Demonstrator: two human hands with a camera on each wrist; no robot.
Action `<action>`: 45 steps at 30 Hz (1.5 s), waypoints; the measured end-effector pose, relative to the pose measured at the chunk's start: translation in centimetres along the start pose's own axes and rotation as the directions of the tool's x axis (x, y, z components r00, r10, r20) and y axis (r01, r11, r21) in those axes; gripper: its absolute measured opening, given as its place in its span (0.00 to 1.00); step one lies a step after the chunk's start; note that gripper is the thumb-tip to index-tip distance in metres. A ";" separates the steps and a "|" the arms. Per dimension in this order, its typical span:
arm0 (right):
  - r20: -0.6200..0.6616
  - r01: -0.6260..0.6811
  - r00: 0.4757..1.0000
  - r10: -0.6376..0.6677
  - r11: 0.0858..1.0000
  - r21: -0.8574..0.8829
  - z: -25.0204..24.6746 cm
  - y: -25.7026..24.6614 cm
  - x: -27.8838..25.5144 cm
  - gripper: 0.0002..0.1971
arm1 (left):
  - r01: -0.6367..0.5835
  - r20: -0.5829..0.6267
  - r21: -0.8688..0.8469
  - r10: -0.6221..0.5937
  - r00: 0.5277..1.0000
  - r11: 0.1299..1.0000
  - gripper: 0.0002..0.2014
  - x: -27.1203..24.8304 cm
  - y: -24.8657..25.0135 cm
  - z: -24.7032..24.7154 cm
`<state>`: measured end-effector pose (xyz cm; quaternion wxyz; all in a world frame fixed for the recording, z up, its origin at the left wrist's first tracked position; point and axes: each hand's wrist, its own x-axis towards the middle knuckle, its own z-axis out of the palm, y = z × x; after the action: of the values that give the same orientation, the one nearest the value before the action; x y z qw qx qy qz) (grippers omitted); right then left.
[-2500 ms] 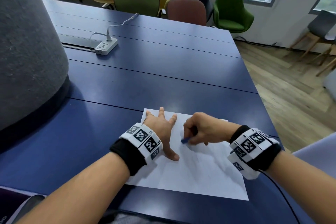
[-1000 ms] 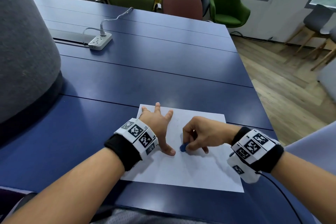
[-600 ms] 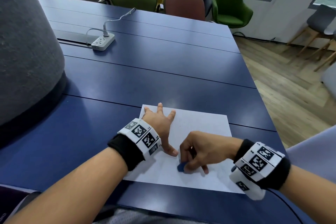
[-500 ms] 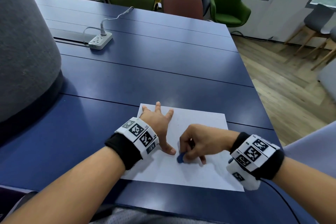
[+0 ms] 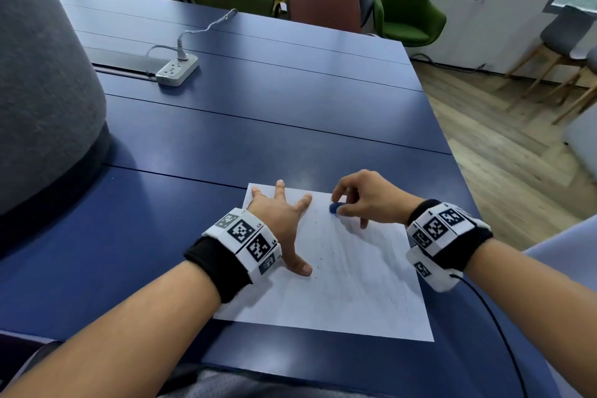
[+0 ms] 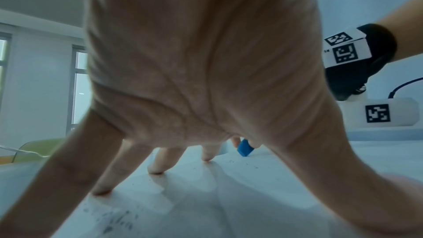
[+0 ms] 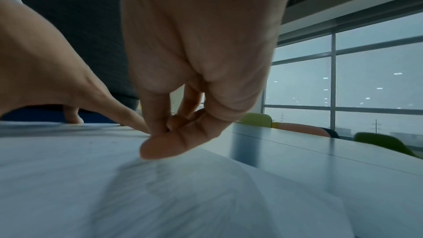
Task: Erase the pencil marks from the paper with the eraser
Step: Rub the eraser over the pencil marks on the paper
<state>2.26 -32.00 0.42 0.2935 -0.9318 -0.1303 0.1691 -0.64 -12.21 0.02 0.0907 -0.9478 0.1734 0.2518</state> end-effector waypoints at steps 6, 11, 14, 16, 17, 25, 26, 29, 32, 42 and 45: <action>0.207 0.093 0.976 -0.073 0.992 -0.087 0.7 -0.5 -0.4 0.05 | -0.012 -0.008 0.012 0.012 1.000 1.000 0.66 -0.2 0.1 0.0; 0.010 0.025 1.000 -0.024 0.996 -0.081 0.0 -0.5 1.5 0.07 | -0.015 -0.014 0.004 0.015 1.000 1.000 0.66 -0.2 0.2 -0.1; 0.066 0.074 0.995 -0.069 0.994 -0.076 0.3 -0.7 1.0 0.06 | -0.016 -0.018 0.020 0.017 1.000 1.000 0.65 -0.5 0.2 -0.2; 0.217 0.099 0.973 -0.074 0.989 -0.107 0.5 -1.1 0.4 0.05 | -0.017 -0.018 0.026 0.018 1.000 1.000 0.65 -0.6 0.2 -0.2; 0.240 0.102 0.969 -0.067 0.985 -0.139 0.4 -1.1 0.4 0.06 | -0.019 -0.018 0.027 0.020 1.000 0.999 0.65 -0.7 0.2 -0.3; 0.175 0.132 0.980 -0.099 0.972 -0.192 0.4 -1.2 0.8 0.07 | -0.027 -0.010 0.016 0.027 1.000 1.000 0.64 -1.0 0.2 -0.5; 0.219 0.145 0.971 -0.100 0.968 -0.204 0.5 -1.5 0.7 0.07 | -0.026 -0.009 0.012 0.026 1.000 1.000 0.64 -1.0 0.2 -0.5; 0.097 0.123 0.990 -0.101 0.959 -0.257 0.0 -1.2 1.6 0.09 | -0.024 -0.011 0.001 0.024 1.000 1.000 0.65 -1.0 0.2 -0.4; 0.052 0.140 0.990 -0.131 0.947 -0.290 0.4 -1.2 1.5 0.09 | -0.032 -0.014 0.003 0.032 0.999 0.999 0.64 -1.0 0.1 -0.4; 0.178 0.211 0.968 -0.178 0.959 -0.189 1.4 -2.2 0.5 0.05 | -0.031 -0.016 0.002 0.031 0.999 1.000 0.64 -0.8 0.1 -0.4; 0.339 0.217 0.928 -0.153 0.963 -0.159 1.4 -2.7 -0.1 0.05 | -0.030 -0.012 0.002 0.030 0.999 1.000 0.65 -1.0 0.1 -0.5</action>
<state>1.25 -29.16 0.95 0.1908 -0.8989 -0.2800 0.2778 -1.28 -12.18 0.92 0.0868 -0.9465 0.1886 0.2471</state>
